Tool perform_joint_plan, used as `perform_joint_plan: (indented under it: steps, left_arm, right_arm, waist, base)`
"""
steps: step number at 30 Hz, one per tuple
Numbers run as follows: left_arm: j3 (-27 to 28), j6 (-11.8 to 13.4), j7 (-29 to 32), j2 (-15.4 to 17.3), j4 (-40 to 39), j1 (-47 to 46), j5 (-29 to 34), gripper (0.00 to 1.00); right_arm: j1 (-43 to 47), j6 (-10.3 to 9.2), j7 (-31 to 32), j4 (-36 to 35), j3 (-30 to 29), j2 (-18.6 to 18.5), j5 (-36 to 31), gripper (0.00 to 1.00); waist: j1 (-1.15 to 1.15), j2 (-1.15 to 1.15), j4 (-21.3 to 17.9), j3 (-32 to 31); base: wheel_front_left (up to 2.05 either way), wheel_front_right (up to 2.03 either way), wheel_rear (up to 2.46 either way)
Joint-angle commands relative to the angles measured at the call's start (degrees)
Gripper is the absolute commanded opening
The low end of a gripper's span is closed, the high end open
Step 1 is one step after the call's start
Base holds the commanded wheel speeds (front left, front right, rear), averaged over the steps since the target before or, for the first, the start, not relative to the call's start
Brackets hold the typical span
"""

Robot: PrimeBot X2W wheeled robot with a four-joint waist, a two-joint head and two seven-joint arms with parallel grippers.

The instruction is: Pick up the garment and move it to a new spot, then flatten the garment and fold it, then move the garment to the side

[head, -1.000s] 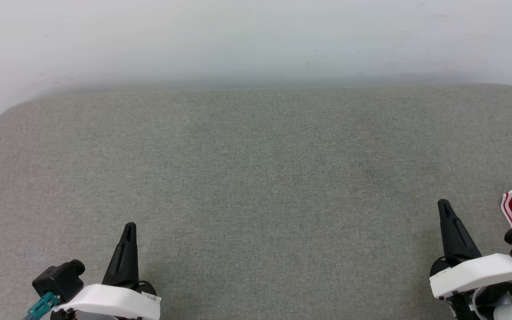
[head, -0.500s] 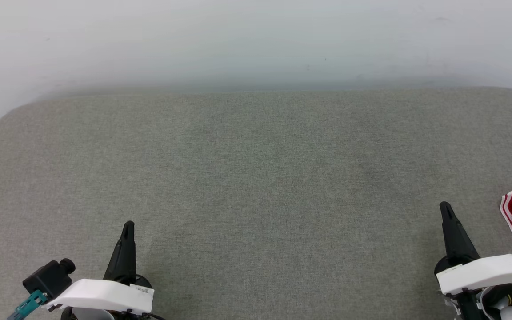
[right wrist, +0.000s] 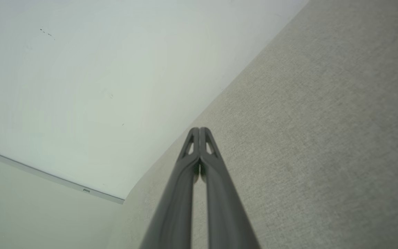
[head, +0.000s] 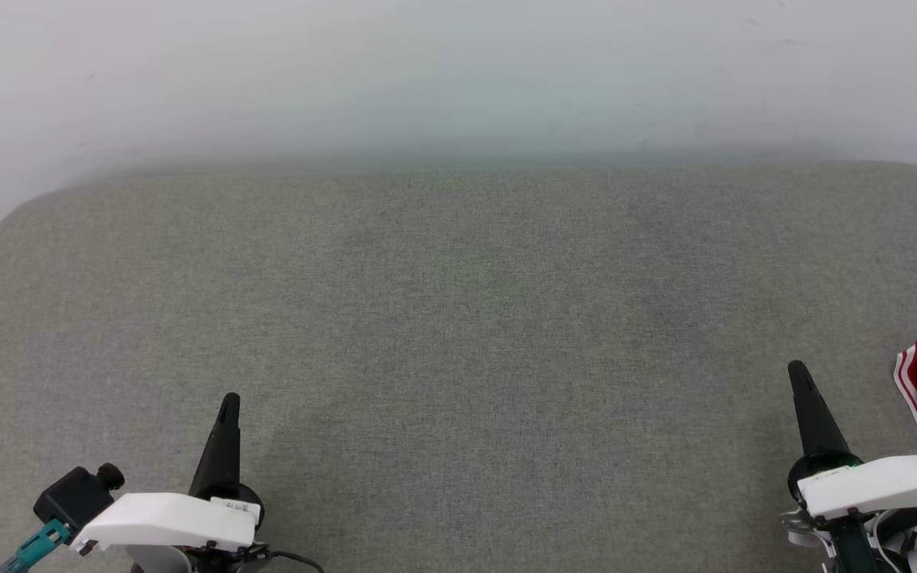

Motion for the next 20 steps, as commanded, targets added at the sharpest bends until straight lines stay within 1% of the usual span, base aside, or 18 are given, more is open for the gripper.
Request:
perform_joint_plan:
  steps: [1, 20]
  left_arm:
    - [0.3, -0.1, 0.4, 0.4, -0.2, -1.5, -1.9, 0.0]
    - [0.9, -0.2, 3.3, 0.5, 1.1, -2.5, -12.9, 0.0]
  right_arm:
    - [-1.0, -0.01, 0.3, -0.3, -0.2, 0.1, 2.0, 0.0]
    - [-1.4, -0.02, 2.4, 0.5, -0.7, 0.4, 12.8, 0.0]
  waist:
    - [0.0, 0.0, 0.0, -0.1]
    - [0.0, 0.0, 0.1, -0.7]
  base:
    - [0.0, 0.0, 0.0]
    - [0.0, 0.0, 0.0]
